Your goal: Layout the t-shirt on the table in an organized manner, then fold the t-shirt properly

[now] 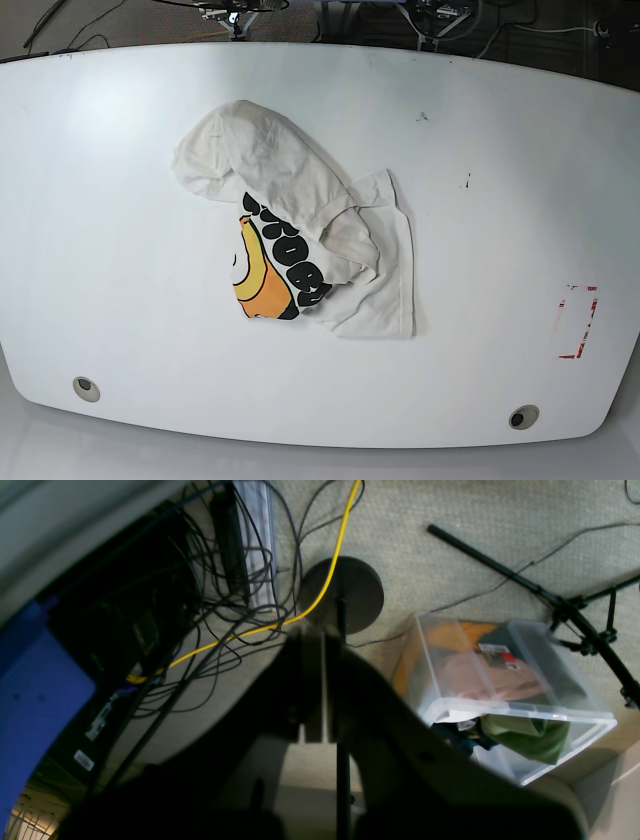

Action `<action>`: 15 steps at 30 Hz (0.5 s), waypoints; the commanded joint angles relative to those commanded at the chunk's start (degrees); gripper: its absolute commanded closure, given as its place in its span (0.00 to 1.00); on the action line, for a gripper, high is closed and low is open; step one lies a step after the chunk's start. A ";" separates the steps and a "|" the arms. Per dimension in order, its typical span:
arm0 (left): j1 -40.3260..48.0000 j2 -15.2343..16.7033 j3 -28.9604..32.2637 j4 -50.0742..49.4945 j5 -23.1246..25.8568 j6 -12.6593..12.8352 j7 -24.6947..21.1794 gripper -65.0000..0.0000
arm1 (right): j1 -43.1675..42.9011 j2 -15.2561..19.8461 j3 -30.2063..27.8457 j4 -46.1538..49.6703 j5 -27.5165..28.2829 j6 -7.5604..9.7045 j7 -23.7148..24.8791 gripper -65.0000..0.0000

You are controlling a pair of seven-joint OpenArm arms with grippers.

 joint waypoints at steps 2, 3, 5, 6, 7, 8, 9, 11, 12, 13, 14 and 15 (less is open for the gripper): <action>0.02 -0.06 -0.05 0.00 0.22 -0.06 -0.16 1.00 | 0.01 -0.01 -0.02 0.07 0.09 -0.02 -0.04 0.99; -0.03 -0.02 -0.03 0.00 0.26 -0.01 -0.20 1.00 | 0.00 -0.02 -0.12 0.02 0.07 0.03 -0.05 0.99; -0.06 0.02 -0.02 0.00 0.27 0.04 -0.24 1.00 | 0.05 -0.02 -0.16 -0.07 -0.03 0.07 -0.01 0.99; -0.04 0.02 -0.04 0.00 0.23 0.03 -0.23 1.00 | 0.11 -0.01 -0.09 -0.11 -0.10 0.06 0.04 0.99; -0.08 0.05 -0.01 0.00 0.26 0.01 -0.33 1.00 | 0.06 -0.01 -0.10 -0.12 -0.09 0.04 -0.03 0.99; -0.12 0.08 0.02 0.00 0.29 -0.02 -0.43 1.00 | 0.01 -0.01 -0.10 -0.14 -0.08 0.01 -0.09 0.99; -0.11 0.12 0.05 0.00 0.31 -0.01 -0.46 1.00 | -0.01 -0.01 -0.07 -0.23 -0.07 -0.02 -0.05 0.99; -0.10 0.08 0.01 0.00 0.36 -0.07 -0.39 1.00 | -0.02 -0.04 -0.19 -0.23 -0.21 -0.10 -0.23 0.99; -0.11 0.00 -0.07 0.00 0.39 -0.12 -0.30 1.00 | 0.00 -0.06 -0.34 -0.14 -0.37 -0.14 -0.45 0.99; -0.06 0.00 -0.05 0.00 0.32 -0.11 -0.31 1.00 | 0.02 -0.06 -0.31 -0.17 -0.36 -0.15 -0.40 0.99; -0.01 0.01 -0.03 0.00 0.24 -0.10 -0.32 1.00 | 0.03 -0.06 -0.28 -0.21 -0.35 -0.17 -0.34 0.99; -0.05 -0.01 -0.05 0.00 0.18 -0.10 -0.27 1.00 | -0.01 -0.06 -0.31 -0.16 -0.35 -0.16 -0.39 0.99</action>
